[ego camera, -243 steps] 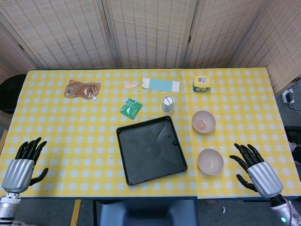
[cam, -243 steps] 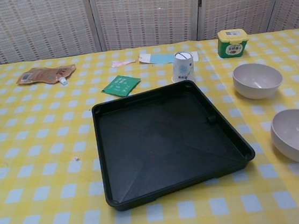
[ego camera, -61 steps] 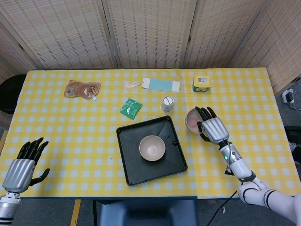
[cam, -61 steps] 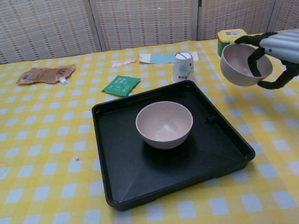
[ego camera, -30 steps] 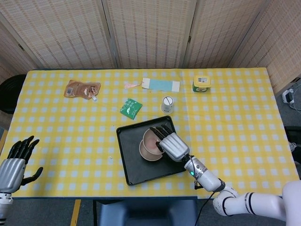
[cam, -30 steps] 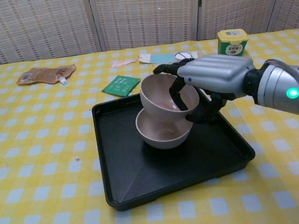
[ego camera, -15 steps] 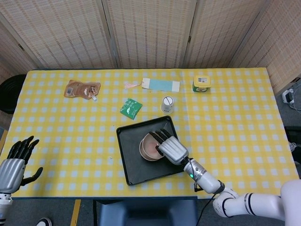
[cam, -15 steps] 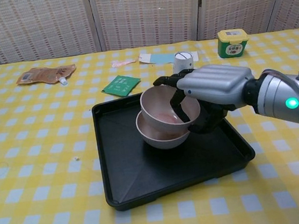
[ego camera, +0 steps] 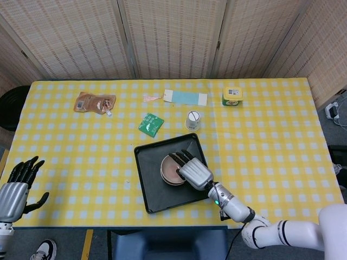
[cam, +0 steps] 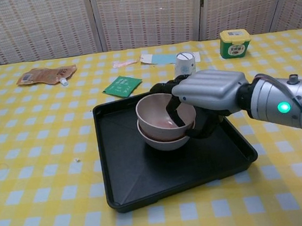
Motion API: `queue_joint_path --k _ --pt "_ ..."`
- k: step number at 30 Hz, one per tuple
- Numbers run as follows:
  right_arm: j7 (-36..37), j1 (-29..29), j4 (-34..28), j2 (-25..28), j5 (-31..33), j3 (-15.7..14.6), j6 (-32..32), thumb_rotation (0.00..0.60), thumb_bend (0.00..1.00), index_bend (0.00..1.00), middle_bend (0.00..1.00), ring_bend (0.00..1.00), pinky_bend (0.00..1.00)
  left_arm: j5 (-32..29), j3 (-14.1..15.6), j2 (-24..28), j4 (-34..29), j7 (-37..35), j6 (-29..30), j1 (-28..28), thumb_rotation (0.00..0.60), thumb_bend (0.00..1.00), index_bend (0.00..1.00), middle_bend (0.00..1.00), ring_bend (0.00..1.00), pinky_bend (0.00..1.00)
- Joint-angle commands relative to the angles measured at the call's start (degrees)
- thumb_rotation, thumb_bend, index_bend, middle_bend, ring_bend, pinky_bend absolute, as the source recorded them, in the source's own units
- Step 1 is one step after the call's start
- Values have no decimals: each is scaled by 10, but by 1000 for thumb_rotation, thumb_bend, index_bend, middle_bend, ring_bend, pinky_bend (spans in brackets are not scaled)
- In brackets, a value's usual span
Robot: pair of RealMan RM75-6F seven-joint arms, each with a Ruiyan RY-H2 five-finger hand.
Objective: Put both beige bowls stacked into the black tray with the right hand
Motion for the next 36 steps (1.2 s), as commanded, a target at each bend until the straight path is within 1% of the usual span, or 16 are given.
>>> queue_joint_path --k 1,7,12,16,18,19,20,23,25,27,29,31,33,36 --pt "-9 1 -6 6 9 -3 -1 600 470 505 0 0 0 0 0 0 0 0 0 0 600 361 0 0 0 0" --pt "-21 1 -28 26 22 -7 4 600 470 409 0 0 0 0 0 0 0 1 0 0 600 361 0 0 0 0" --pt "8 -22 -62 63 -7 -16 38 600 470 334 0 0 0 -1 -1 0 1 0 1 1 600 361 0 0 0 0" --pt "76 -74 -100 114 -74 -37 114 600 470 210 0 0 0 -1 0 -1 2 4 -4 -1 600 361 0 0 0 0" --pt "116 -104 -105 136 -107 -51 156 600 470 147 0 0 0 -1 1 -3 2 9 -6 -2 600 361 0 0 0 0" --pt "145 -129 -106 151 -127 -64 189 600 470 115 0 0 0 -1 1 -4 2 13 -8 -2 600 361 0 0 0 0" --pt "165 -147 -102 162 -142 -74 212 600 470 69 0 0 0 -1 1 -5 1 16 -9 -3 600 361 0 0 0 0" --pt "216 -208 -78 192 -177 -104 291 600 470 3 0 0 0 -3 2 -9 0 28 -13 -4 600 361 0 0 0 0" --pt "240 -251 -45 200 -189 -120 340 600 470 0 0 0 0 -2 3 -12 0 38 -15 -6 600 361 0 0 0 0" --pt "262 -289 -2 198 -189 -132 375 600 470 0 0 0 0 1 4 -16 0 47 -16 -6 600 361 0 0 0 0" --pt "286 -317 32 194 -182 -137 395 600 470 0 0 0 0 2 5 -20 1 54 -16 -6 600 361 0 0 0 0" --pt "317 -340 61 190 -175 -136 412 600 470 0 0 0 0 1 5 -25 2 64 -17 -7 600 361 0 0 0 0" --pt "326 -351 70 198 -175 -135 417 600 469 0 0 0 0 0 6 -28 1 72 -18 -7 600 361 0 0 0 0" --pt "338 -361 62 210 -187 -126 437 600 470 0 0 0 0 2 7 -33 -1 84 -17 -6 600 361 0 0 0 0"
